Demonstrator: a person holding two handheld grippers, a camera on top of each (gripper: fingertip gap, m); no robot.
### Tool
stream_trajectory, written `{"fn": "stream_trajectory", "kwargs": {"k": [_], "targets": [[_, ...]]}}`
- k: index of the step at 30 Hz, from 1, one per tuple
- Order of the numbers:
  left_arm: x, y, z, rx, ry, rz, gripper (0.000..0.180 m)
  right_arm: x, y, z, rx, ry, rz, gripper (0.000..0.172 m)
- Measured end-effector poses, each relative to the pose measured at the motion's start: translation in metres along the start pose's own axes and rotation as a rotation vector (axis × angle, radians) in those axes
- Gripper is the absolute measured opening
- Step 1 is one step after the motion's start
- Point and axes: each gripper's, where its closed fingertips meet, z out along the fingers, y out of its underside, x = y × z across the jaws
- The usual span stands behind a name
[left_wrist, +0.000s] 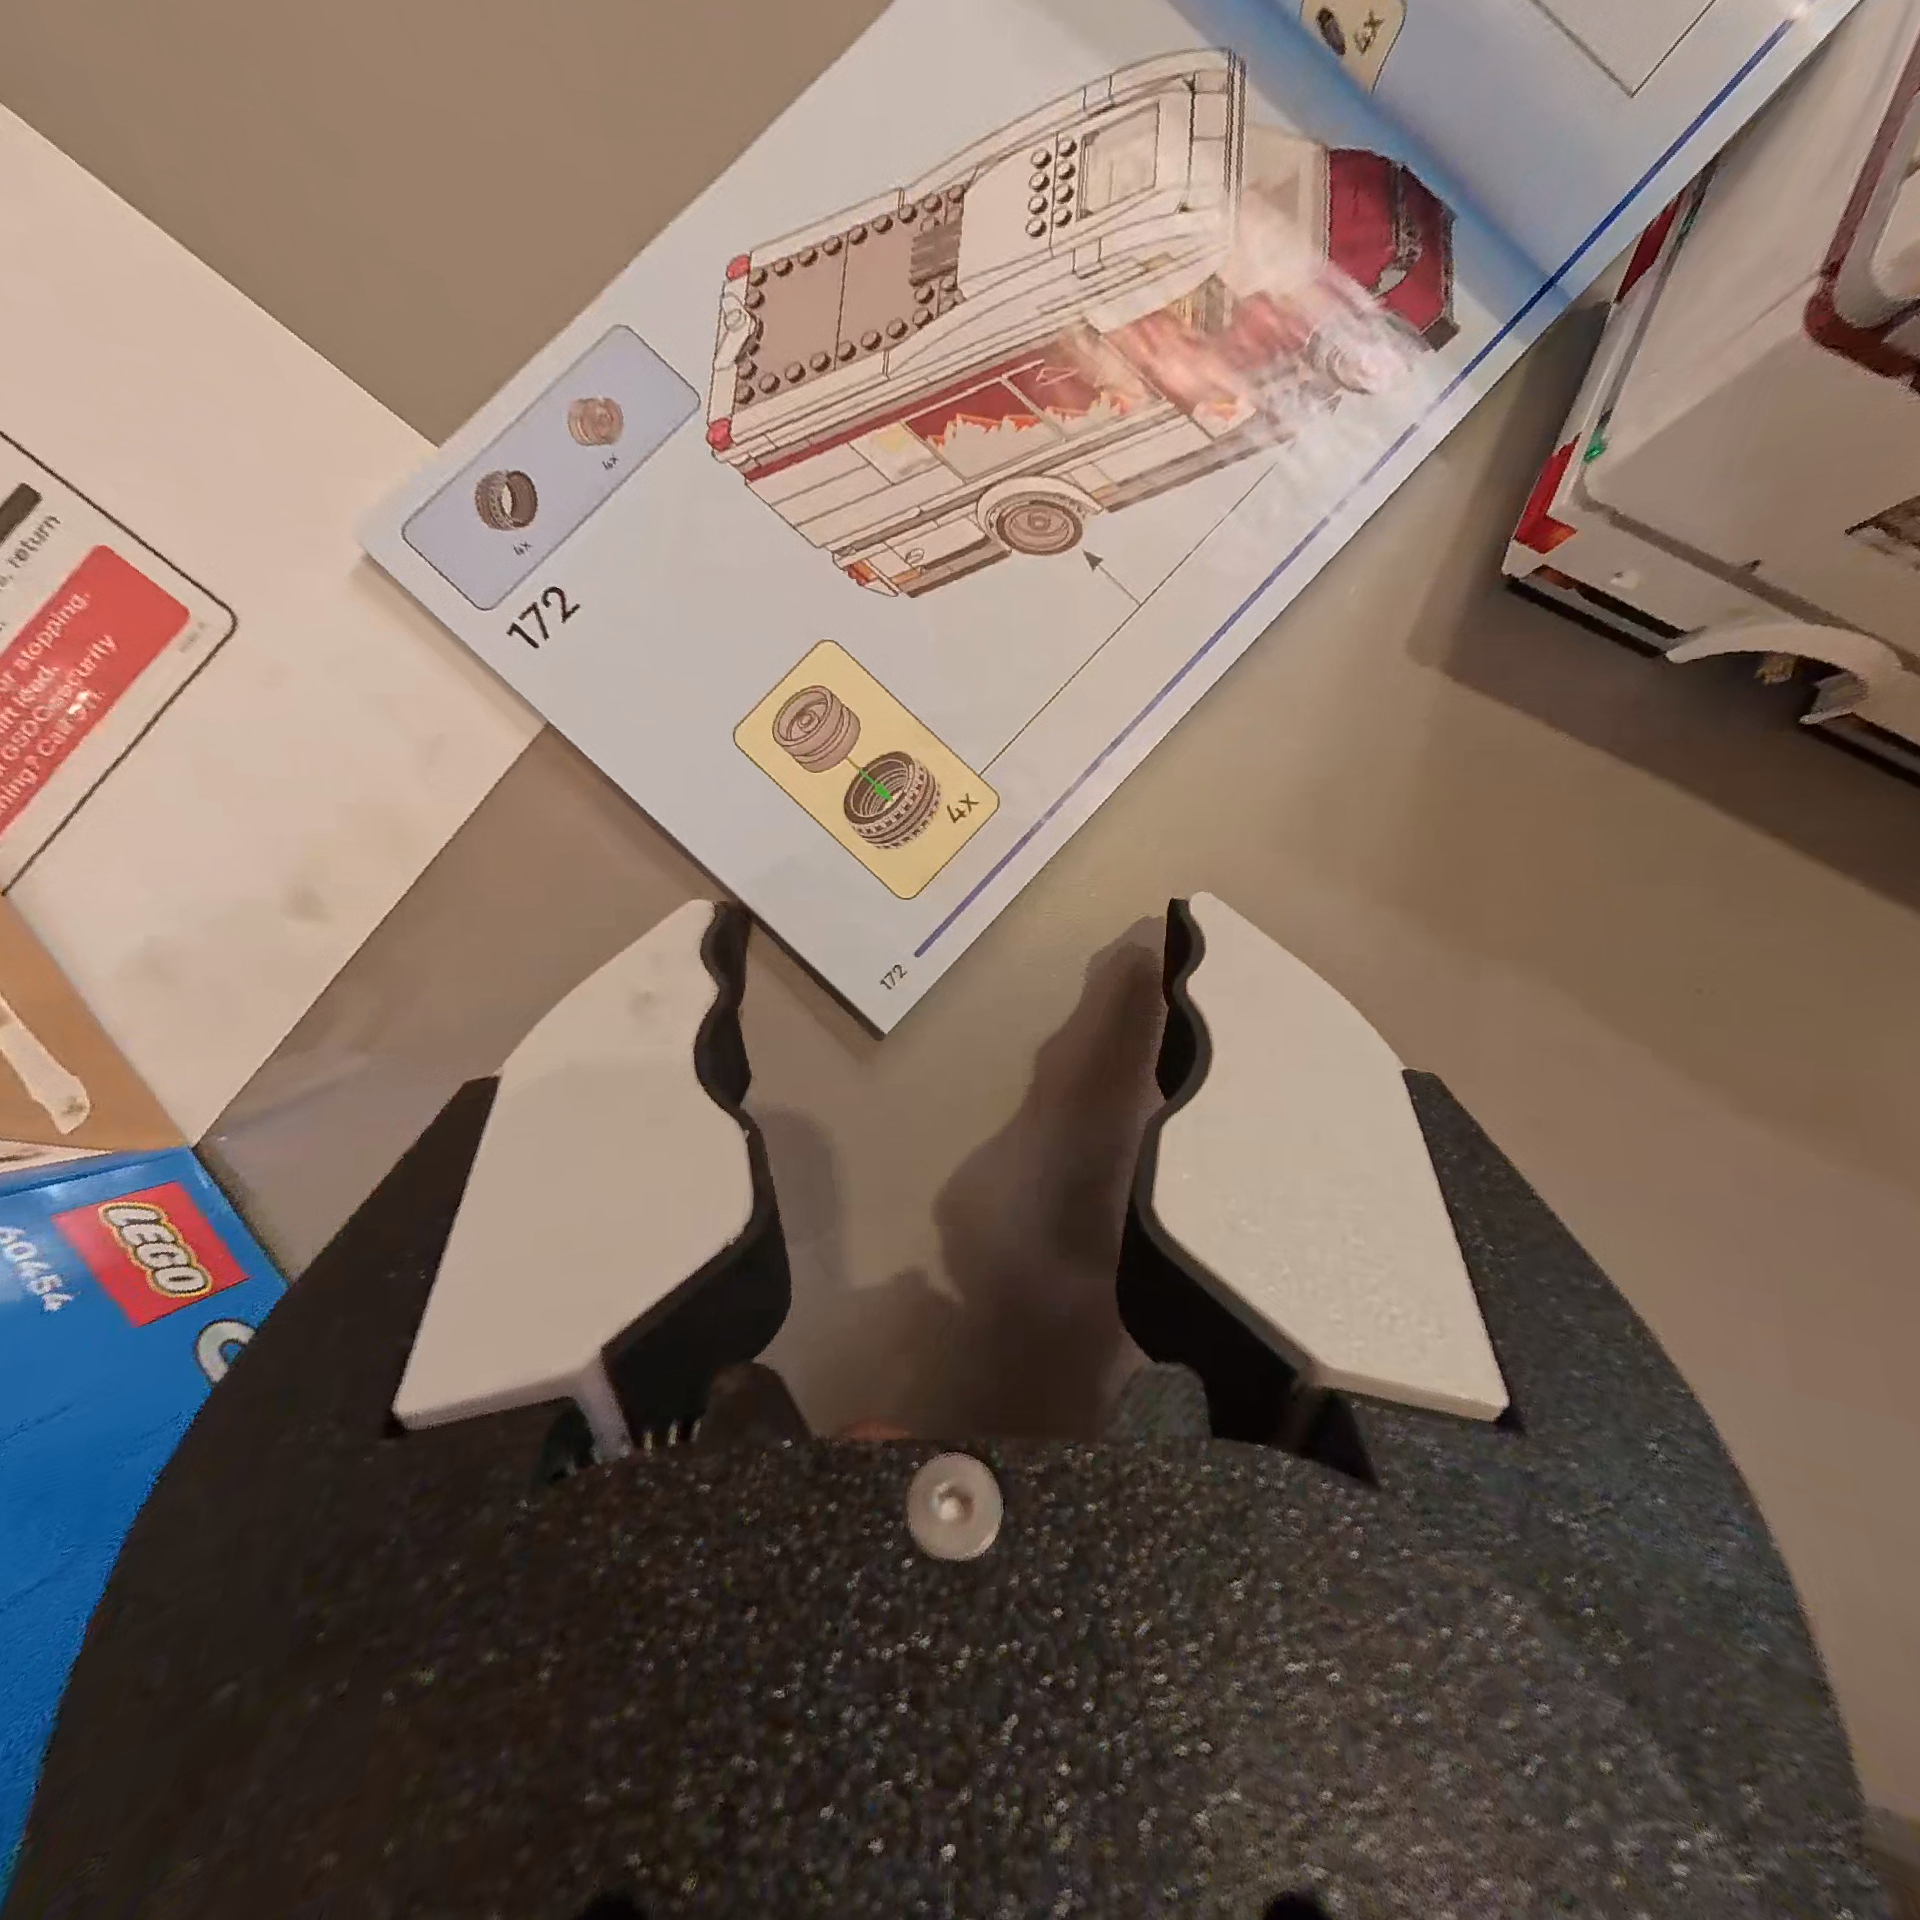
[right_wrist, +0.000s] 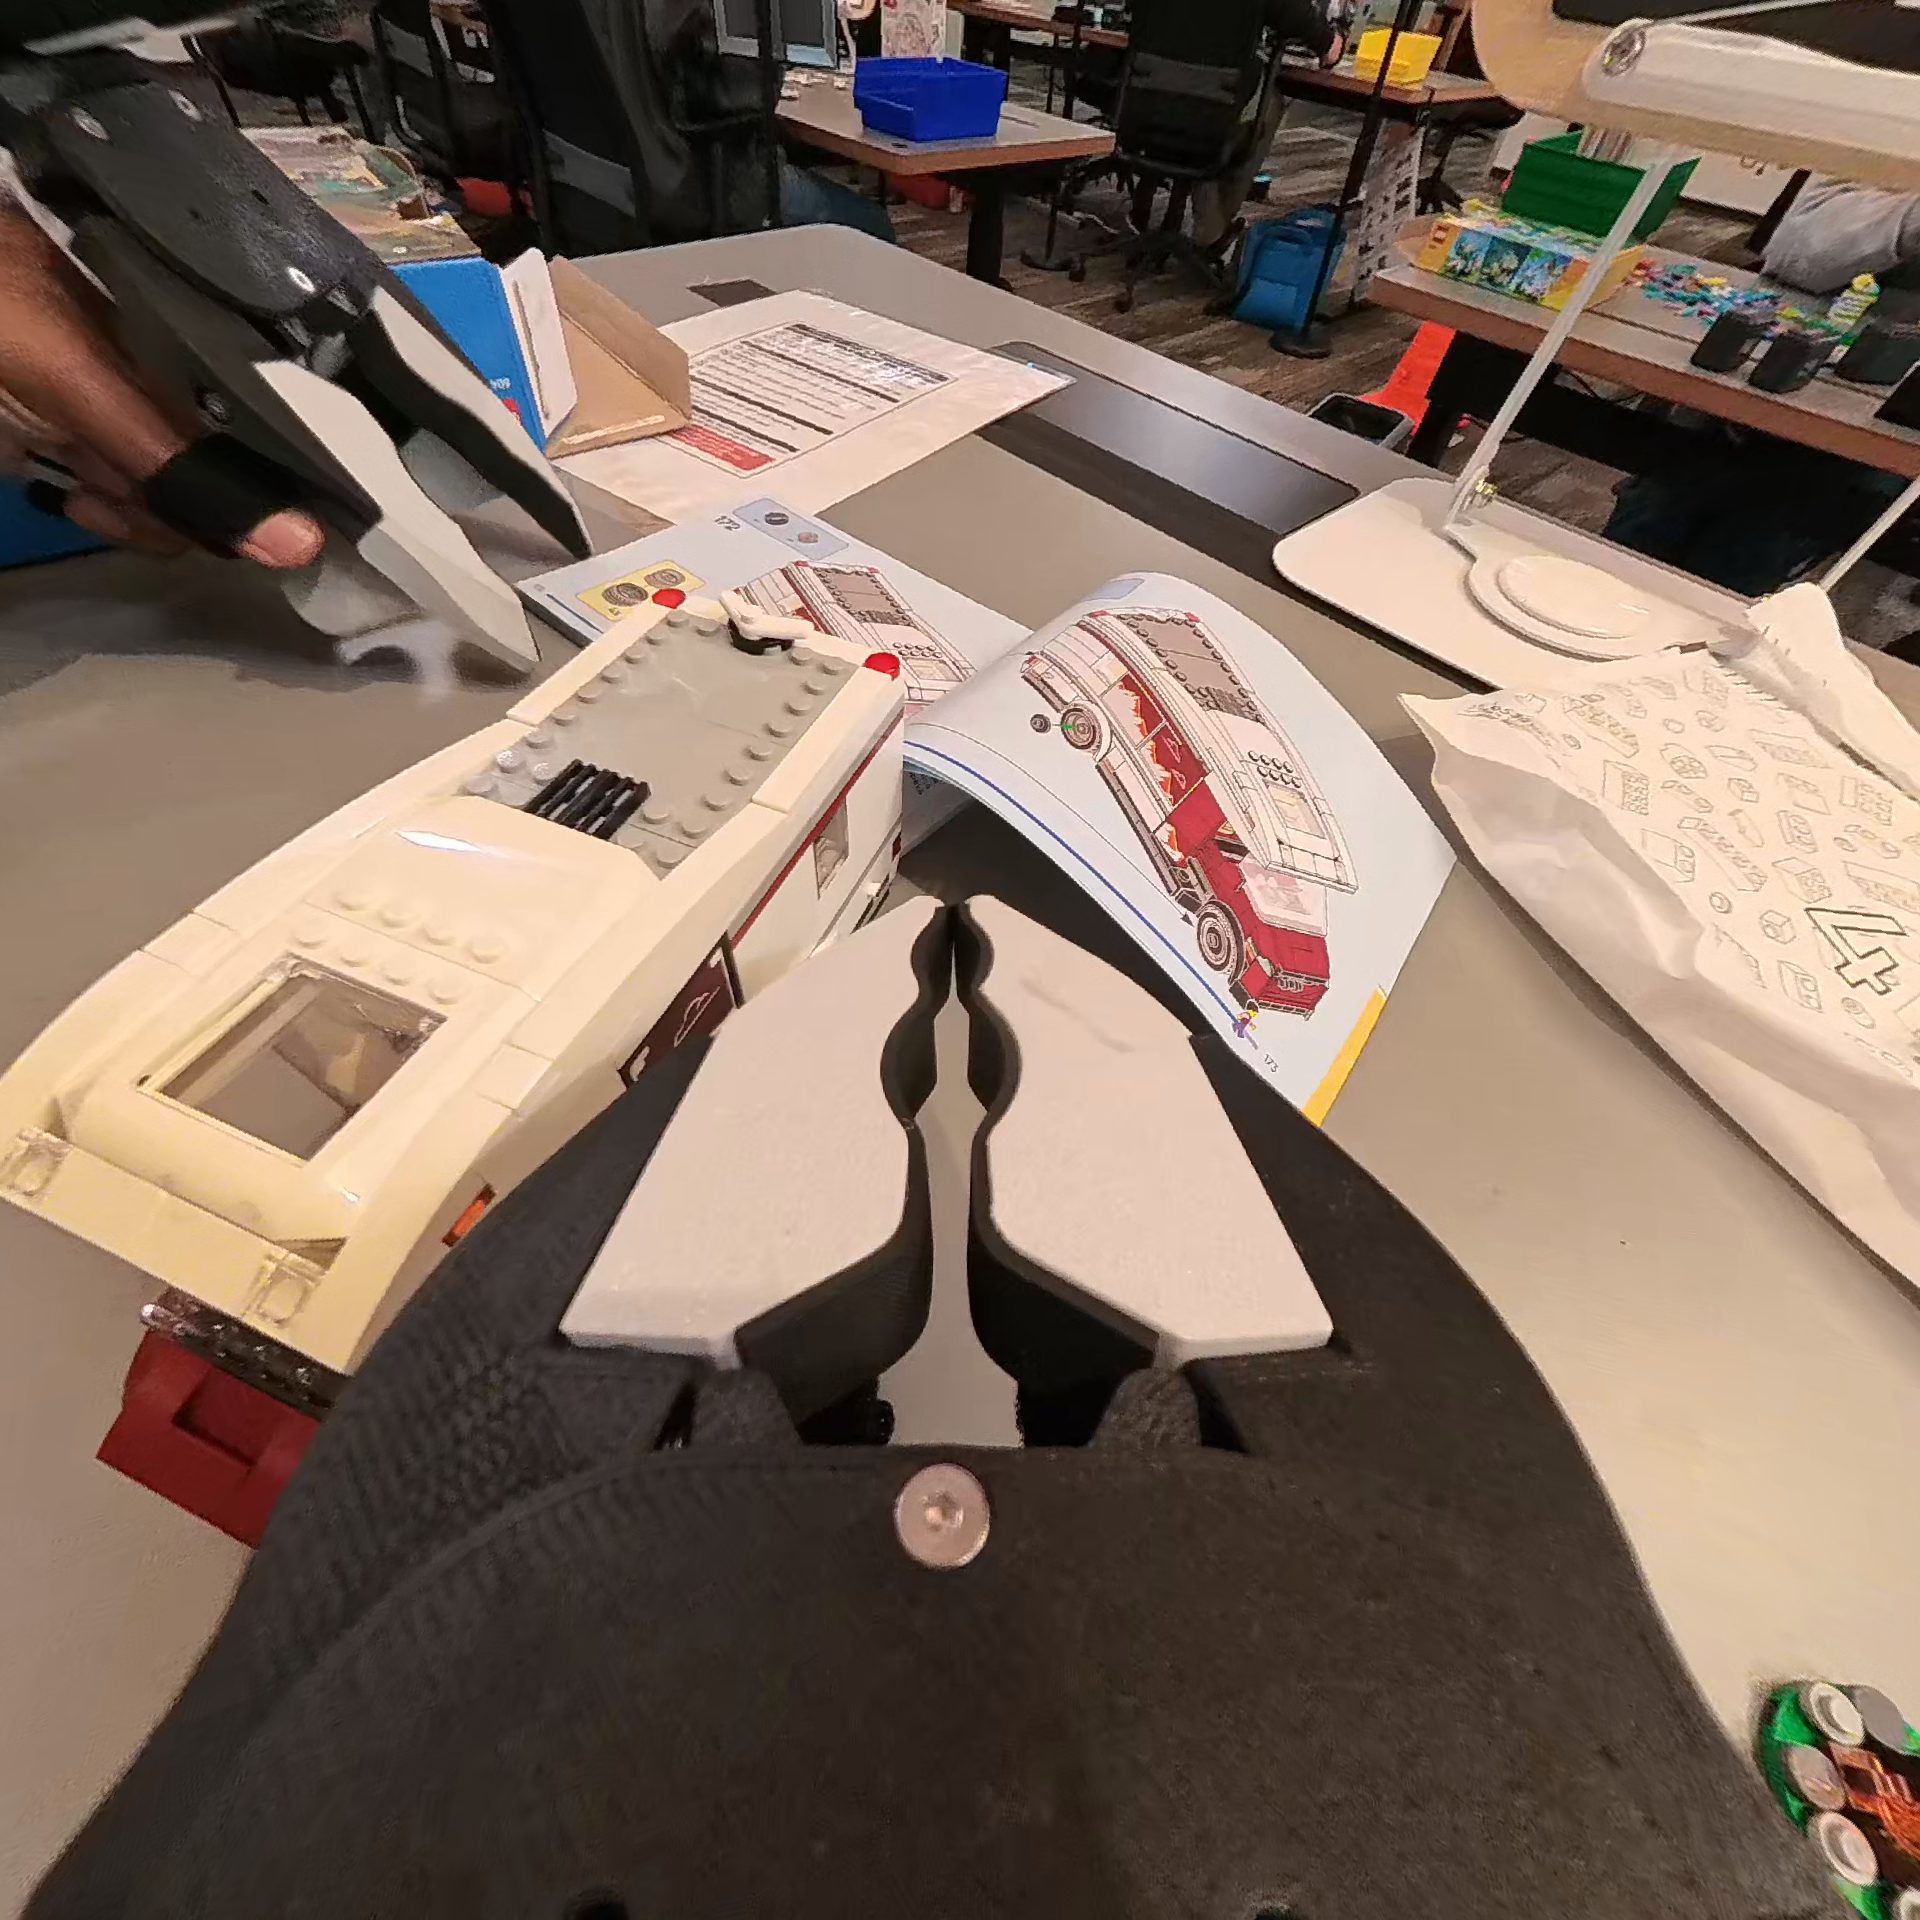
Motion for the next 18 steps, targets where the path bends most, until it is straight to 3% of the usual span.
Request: {"fn": "stream_trajectory", "kwargs": {"k": [9, 18], "targets": [[0.01, 0.0, -0.003, -0.008, 0.025, 0.034, 0.073, 0.0, -0.001, -0.001, 0.006, 0.002, -0.007, 0.0], [0.038, 0.003, -0.009, -0.025, 0.144, 0.106, 0.067, -0.004, 0.005, 0.003, -0.028, -0.017, -0.02, 0.001]]}}
